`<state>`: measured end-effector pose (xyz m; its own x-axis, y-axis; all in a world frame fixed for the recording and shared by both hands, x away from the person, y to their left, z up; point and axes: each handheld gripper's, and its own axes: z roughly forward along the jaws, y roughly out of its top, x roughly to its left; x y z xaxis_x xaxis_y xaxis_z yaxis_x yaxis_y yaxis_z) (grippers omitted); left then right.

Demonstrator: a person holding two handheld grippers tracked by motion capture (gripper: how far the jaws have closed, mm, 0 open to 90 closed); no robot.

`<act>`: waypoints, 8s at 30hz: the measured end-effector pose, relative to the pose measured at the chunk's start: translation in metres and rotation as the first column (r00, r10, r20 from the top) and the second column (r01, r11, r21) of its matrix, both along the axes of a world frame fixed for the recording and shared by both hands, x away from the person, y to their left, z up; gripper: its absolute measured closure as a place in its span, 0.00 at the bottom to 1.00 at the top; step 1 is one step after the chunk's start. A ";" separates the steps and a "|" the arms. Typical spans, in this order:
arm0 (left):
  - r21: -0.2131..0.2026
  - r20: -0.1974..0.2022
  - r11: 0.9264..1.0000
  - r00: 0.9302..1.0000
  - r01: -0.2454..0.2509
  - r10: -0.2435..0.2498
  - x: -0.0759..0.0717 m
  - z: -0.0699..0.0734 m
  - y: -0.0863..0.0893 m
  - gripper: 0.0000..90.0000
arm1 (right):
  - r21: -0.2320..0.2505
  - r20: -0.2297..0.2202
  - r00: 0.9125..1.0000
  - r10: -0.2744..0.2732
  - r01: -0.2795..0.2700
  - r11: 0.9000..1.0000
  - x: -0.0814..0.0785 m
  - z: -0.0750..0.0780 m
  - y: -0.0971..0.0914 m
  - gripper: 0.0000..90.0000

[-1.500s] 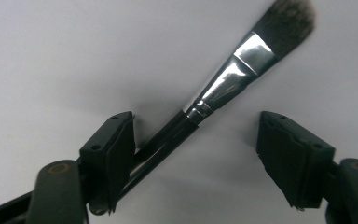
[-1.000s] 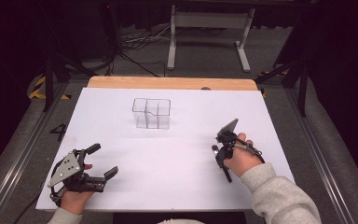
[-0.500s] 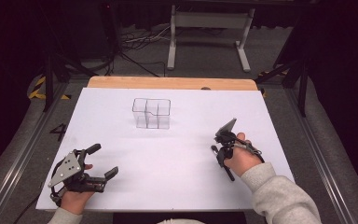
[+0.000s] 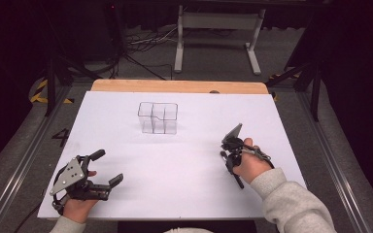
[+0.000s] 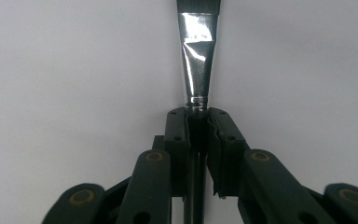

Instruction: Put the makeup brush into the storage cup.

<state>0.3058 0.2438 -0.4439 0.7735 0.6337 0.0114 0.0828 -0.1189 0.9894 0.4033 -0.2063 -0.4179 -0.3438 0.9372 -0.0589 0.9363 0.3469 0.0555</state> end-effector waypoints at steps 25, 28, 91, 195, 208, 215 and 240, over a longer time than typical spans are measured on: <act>0.004 -0.026 1.000 1.000 0.016 -0.016 0.001 -0.001 -0.004 0.01 | 0.214 0.316 0.944 0.091 -0.164 0.963 -0.018 0.037 -0.007 0.88; 0.003 -0.030 1.000 0.999 0.017 -0.017 0.002 -0.001 -0.005 0.01 | 0.255 0.408 0.907 0.105 -0.224 0.941 -0.024 0.047 -0.010 0.88; 0.002 -0.067 0.997 0.995 0.072 -0.071 0.003 0.000 -0.011 0.04 | 0.358 0.898 0.440 -0.024 -0.696 0.622 -0.067 0.026 0.043 0.88; 0.026 -0.072 0.935 0.934 0.353 -0.351 0.066 0.080 -0.169 0.87 | 0.301 0.925 0.380 0.013 -0.752 0.587 -0.070 0.026 0.047 0.72; 0.028 -0.050 0.953 0.952 0.303 -0.302 0.072 0.091 -0.157 0.87 | 0.205 0.960 0.280 0.030 -0.767 0.608 -0.067 0.027 0.033 0.09; 0.039 -0.052 0.963 0.963 0.267 -0.264 0.081 0.097 -0.151 0.87 | 0.170 0.966 0.256 0.043 -0.749 0.641 -0.065 0.027 0.015 0.07; 0.080 -0.074 0.991 0.992 0.111 -0.105 0.120 0.112 -0.141 0.87 | 0.180 0.962 0.273 0.025 -0.696 0.695 -0.068 0.020 -0.028 0.06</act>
